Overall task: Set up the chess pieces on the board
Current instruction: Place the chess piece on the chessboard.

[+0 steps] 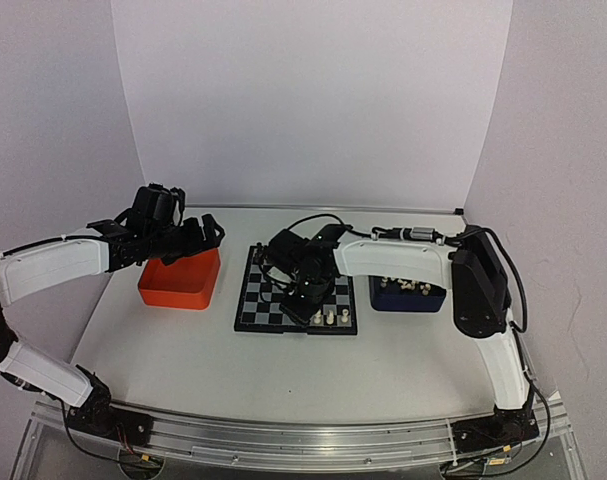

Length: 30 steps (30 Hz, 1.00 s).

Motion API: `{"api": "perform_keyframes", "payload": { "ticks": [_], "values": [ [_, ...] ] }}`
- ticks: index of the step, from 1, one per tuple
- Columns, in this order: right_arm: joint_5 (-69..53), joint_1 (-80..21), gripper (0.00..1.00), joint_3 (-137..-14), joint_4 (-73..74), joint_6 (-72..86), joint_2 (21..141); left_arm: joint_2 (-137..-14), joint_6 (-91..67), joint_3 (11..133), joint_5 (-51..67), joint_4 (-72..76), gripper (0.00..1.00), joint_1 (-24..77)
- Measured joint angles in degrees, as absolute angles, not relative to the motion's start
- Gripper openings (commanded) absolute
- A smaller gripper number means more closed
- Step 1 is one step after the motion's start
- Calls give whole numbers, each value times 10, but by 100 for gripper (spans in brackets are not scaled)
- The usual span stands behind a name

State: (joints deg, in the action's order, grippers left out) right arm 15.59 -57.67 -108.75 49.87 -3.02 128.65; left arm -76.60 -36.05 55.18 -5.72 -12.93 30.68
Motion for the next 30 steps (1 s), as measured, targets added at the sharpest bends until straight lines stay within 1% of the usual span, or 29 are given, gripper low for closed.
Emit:
{"api": "perform_keyframes", "payload": {
  "ticks": [1, 3, 4, 13, 17, 21, 26, 30],
  "values": [
    [153, -577, 80, -1088, 499, -25, 1282, -766, -361, 552, -57, -129, 100, 307],
    [148, -577, 87, -1088, 500, -26, 1267, -766, -361, 552, -57, -124, 100, 307],
    [145, -577, 88, -1088, 501, -25, 1257, -766, -361, 552, -57, -120, 100, 307],
    [127, -554, 91, -1092, 487, -4, 1149, -767, -358, 565, -57, -104, 100, 307],
    [118, -500, 91, -1068, 461, 37, 1103, -778, -351, 586, -58, -88, 100, 306],
    [127, -415, 91, -1022, 443, 95, 1069, -818, -344, 614, -57, -71, 100, 297],
    [164, -338, 91, -976, 432, 157, 1058, -883, -342, 648, -42, -56, 100, 271],
    [181, -305, 91, -947, 433, 202, 1055, -932, -342, 691, -24, -56, 100, 240]
  ]
}}
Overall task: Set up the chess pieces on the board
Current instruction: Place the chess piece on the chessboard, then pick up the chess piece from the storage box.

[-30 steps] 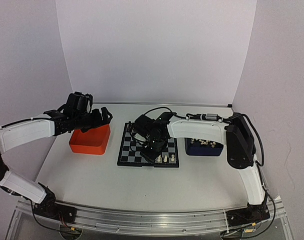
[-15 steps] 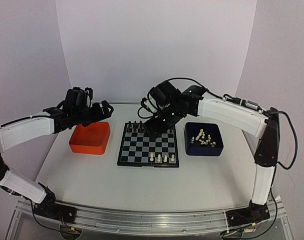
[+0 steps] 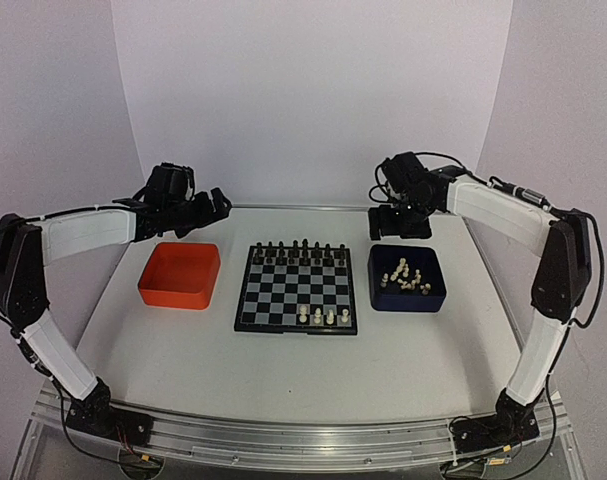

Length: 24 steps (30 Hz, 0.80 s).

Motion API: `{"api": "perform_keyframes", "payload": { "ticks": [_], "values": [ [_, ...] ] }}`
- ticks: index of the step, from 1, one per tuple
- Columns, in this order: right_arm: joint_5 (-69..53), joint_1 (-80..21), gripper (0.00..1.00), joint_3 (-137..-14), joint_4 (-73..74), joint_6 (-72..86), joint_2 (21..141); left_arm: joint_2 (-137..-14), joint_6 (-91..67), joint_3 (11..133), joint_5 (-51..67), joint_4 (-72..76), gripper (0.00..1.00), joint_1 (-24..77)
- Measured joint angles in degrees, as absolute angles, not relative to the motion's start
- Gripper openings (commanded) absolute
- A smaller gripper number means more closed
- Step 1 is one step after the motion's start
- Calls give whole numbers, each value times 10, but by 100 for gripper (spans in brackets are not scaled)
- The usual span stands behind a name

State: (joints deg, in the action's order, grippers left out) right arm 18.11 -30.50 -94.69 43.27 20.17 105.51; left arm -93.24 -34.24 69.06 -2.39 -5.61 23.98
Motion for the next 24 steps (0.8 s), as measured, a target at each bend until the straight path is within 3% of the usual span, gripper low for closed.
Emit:
{"api": "perform_keyframes", "payload": {
  "ticks": [10, 24],
  "values": [
    [172, -233, 88, -887, 430, 337, 1029, -977, -329, 799, 1, -74, 100, 206],
    [144, -222, 81, -891, 431, 418, 1099, -1016, -311, 807, 5, -27, 100, 197]
  ]
}}
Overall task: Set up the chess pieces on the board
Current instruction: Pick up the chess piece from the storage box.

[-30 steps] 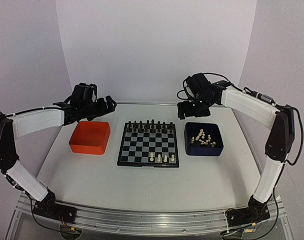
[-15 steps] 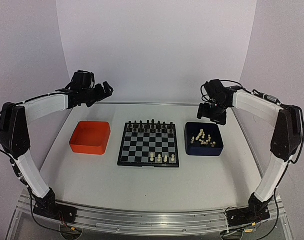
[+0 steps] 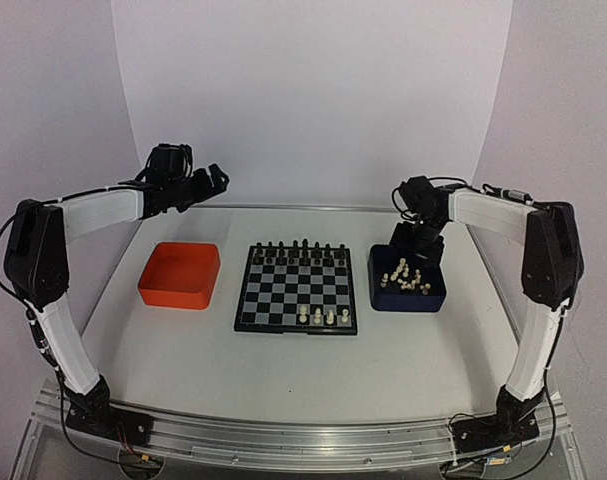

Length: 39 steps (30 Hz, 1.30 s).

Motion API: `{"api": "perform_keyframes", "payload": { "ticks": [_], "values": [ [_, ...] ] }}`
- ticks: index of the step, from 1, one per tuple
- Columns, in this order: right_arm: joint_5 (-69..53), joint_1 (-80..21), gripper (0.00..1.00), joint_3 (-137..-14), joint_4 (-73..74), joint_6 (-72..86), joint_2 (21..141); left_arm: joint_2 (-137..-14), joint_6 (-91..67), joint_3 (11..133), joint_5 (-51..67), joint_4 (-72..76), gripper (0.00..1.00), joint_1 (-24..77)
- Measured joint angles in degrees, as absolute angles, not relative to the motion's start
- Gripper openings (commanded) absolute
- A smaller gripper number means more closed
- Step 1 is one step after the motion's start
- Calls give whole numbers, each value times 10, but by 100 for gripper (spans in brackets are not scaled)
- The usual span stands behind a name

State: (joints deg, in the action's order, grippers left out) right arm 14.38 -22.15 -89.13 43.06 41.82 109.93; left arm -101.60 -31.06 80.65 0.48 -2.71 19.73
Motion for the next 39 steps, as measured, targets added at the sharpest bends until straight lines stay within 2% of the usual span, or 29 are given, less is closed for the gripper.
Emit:
{"api": "perform_keyframes", "payload": {
  "ticks": [5, 13, 26, 39],
  "values": [
    [131, -221, 73, -909, 430, 429, 1140, -1033, -311, 813, 19, -13, 100, 185],
    [116, -221, 50, -958, 428, 438, 1203, -1037, -314, 814, 35, -9, 100, 176],
    [109, -222, 38, -985, 429, 431, 1256, -1037, -316, 814, 45, -9, 100, 176],
    [112, -222, 33, -993, 429, 418, 1279, -1037, -320, 813, 49, -9, 100, 176]
  ]
}}
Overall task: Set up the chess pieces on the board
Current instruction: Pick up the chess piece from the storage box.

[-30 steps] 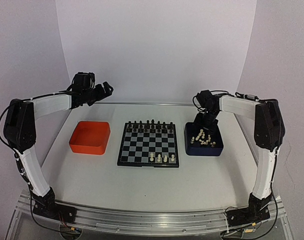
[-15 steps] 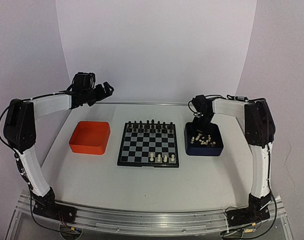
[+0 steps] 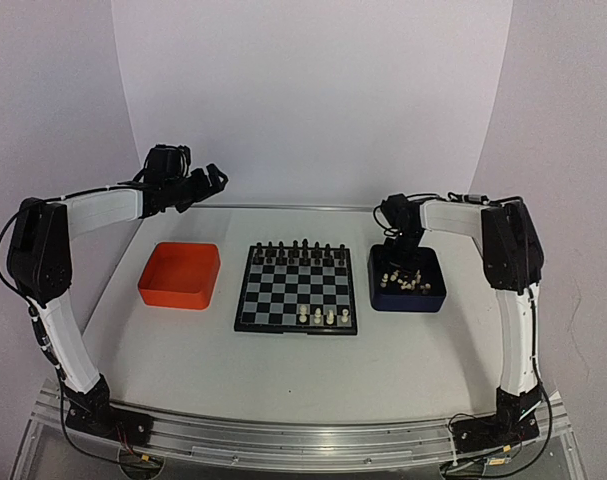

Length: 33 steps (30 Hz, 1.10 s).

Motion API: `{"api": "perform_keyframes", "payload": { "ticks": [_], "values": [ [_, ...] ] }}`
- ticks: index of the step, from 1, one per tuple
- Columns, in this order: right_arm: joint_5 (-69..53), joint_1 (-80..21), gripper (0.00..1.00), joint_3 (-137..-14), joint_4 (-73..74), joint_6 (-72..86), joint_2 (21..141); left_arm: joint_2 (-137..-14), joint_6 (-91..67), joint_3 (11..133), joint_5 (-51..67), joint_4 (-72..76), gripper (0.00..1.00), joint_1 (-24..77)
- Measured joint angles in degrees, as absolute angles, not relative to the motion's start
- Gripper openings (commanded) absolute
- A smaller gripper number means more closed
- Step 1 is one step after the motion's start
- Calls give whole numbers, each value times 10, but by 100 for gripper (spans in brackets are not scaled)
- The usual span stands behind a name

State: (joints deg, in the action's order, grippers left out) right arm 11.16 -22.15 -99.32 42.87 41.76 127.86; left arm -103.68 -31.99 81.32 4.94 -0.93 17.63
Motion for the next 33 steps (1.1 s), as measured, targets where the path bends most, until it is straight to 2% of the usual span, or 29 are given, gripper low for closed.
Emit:
{"api": "perform_keyframes", "payload": {
  "ticks": [13, 21, 33],
  "values": [
    [116, -222, 22, -998, 428, 413, 1292, -1037, -320, 813, 49, -9, 100, 176],
    [118, -221, 10, -998, 429, 415, 1293, -1031, -320, 797, 49, -9, 100, 176],
    [118, -221, 0, -998, 429, 414, 1293, -1011, -320, 775, 47, 0, 100, 176]
  ]
}}
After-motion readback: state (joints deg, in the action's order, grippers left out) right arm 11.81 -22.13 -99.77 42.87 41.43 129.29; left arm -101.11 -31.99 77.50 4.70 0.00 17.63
